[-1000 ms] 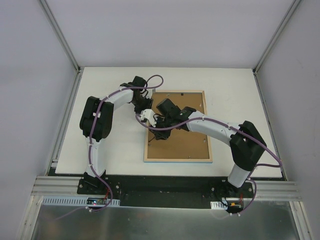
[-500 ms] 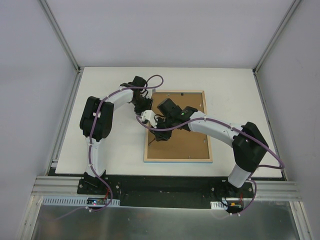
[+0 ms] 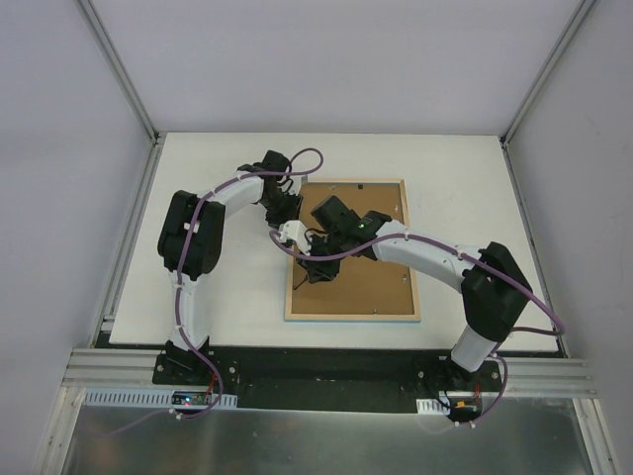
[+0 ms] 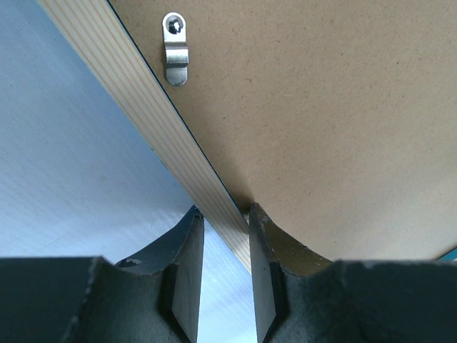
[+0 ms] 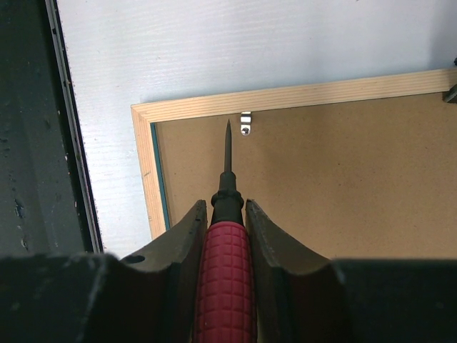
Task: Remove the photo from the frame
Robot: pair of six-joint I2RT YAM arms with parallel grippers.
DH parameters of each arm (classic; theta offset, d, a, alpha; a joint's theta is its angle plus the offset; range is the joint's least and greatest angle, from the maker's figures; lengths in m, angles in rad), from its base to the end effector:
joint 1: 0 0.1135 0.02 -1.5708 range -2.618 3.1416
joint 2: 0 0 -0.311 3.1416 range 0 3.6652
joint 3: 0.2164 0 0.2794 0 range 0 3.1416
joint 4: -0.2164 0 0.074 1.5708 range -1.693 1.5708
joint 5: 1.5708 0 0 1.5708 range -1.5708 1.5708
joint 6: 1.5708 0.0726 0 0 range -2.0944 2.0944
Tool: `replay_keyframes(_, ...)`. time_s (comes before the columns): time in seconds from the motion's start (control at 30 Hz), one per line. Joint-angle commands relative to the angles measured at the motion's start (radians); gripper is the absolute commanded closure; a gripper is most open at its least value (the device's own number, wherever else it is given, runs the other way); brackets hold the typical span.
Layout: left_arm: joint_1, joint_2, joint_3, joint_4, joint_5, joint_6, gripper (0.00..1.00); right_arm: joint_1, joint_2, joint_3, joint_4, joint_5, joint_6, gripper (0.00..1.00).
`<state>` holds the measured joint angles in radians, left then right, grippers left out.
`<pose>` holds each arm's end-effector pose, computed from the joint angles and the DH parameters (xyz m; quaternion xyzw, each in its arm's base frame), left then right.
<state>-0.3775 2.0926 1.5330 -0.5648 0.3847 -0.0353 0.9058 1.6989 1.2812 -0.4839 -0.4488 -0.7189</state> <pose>0.4539 -0.2093 0.1616 0.2047 0.9360 -0.2270 0.1745 0.2344 0.3499 0.2567 -0.7187 0.5803 0.2391 0.2991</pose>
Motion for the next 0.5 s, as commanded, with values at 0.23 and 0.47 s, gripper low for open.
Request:
replay_keyframes(0.23,0.011,0.044,-0.001,-0.001,-0.01,0.038,0.85,0.01,0.025,0.032,0.034,0.021,0.006,0.99)
replay_keyframes(0.47,0.011,0.049,-0.001,-0.001,-0.006,0.04,0.85,0.012,0.036,0.033,0.056,0.051,0.021,0.99)
